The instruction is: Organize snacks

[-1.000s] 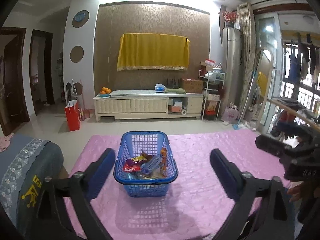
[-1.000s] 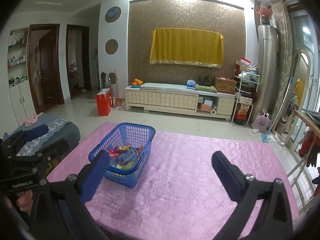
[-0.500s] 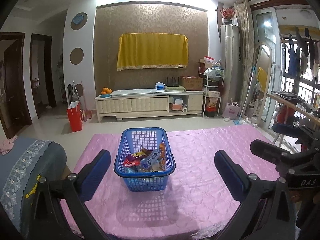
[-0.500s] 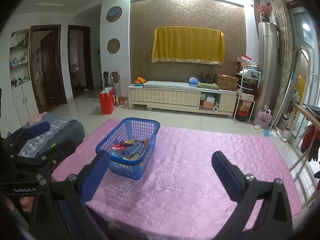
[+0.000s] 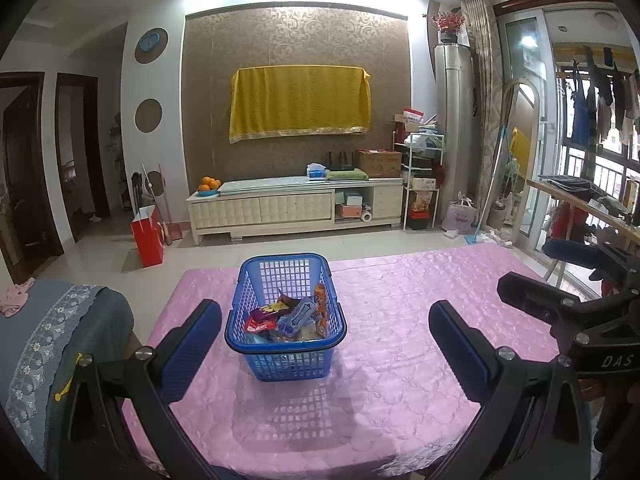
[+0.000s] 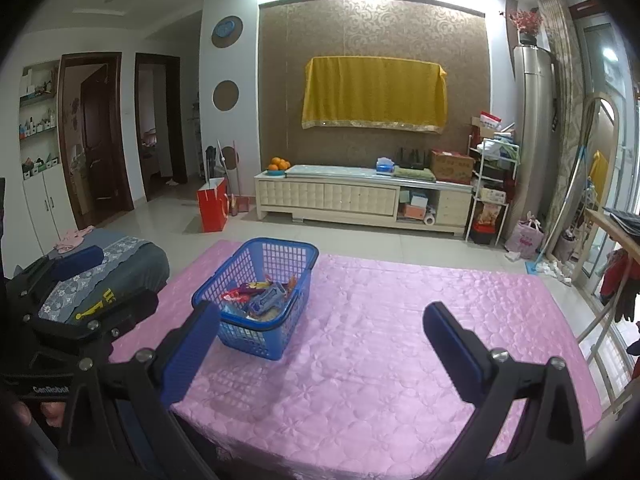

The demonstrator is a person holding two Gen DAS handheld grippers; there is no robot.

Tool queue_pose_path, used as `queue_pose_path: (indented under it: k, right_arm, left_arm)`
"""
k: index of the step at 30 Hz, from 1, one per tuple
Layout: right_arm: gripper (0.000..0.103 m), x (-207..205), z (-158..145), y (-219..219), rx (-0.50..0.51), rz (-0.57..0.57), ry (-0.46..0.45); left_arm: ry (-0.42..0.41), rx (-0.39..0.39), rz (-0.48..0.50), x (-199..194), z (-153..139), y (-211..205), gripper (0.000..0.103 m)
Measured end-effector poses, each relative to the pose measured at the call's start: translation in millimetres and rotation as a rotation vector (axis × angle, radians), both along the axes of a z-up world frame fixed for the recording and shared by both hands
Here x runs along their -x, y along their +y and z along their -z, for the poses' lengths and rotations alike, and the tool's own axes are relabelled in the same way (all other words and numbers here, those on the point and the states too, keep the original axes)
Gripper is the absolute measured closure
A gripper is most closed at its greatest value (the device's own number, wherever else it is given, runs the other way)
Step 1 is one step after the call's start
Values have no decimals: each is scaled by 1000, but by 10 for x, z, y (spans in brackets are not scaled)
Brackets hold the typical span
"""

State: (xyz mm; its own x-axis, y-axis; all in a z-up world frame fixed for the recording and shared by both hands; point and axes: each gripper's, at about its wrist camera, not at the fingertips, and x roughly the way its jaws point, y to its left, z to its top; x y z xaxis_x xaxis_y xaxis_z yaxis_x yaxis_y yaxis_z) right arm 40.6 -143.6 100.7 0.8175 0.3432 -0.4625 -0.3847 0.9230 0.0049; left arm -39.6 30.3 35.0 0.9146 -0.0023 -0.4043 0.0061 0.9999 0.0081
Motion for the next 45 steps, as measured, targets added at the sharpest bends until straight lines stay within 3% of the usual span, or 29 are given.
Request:
queue_pose_path:
  k: [45]
  right_arm:
    - [0, 27, -17, -53, 4, 2, -2]
  left_arm:
    - [12, 9, 17, 73, -80, 32, 0]
